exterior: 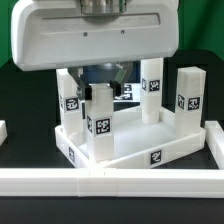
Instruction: Assemble desk
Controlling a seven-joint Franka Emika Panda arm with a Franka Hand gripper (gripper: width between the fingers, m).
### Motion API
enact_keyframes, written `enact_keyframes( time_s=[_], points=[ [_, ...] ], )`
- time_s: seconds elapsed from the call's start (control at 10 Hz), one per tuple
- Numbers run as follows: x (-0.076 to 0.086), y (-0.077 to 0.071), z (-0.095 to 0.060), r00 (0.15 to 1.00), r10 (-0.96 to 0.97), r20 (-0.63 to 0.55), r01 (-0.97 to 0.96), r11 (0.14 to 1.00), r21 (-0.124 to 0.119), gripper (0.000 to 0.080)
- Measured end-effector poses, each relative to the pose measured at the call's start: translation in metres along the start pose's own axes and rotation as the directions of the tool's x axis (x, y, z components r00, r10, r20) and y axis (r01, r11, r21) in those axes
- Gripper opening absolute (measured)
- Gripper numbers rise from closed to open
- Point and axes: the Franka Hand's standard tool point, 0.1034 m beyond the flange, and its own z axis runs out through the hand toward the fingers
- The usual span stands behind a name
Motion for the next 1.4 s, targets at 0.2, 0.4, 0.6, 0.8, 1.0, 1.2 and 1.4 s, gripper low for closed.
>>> enact_keyframes(
  time_s=[0.2, 0.4, 0.6, 0.8, 1.0, 1.2, 1.4],
  points=[
    [0.0, 0.002, 0.0, 0.999, 0.048, 0.002, -0.048, 0.999, 0.003, 0.0285],
    [-0.002, 0.006, 0.001, 0.92, 0.392, 0.005, -0.392, 0.919, 0.029, 0.0285],
    [-0.004, 0.008, 0.002, 0.748, 0.663, 0.023, -0.664, 0.747, 0.033, 0.0285],
    [0.001, 0.009, 0.002, 0.572, 0.82, 0.035, -0.821, 0.571, 0.024, 0.0287],
    [0.001, 0.01, 0.003, 0.391, 0.92, 0.036, -0.92, 0.391, 0.013, 0.0287],
    [0.001, 0.01, 0.003, 0.287, 0.957, 0.038, -0.958, 0.287, 0.006, 0.0287],
    [0.0, 0.011, 0.003, 0.318, 0.947, 0.038, -0.948, 0.318, 0.007, 0.038]
  ],
)
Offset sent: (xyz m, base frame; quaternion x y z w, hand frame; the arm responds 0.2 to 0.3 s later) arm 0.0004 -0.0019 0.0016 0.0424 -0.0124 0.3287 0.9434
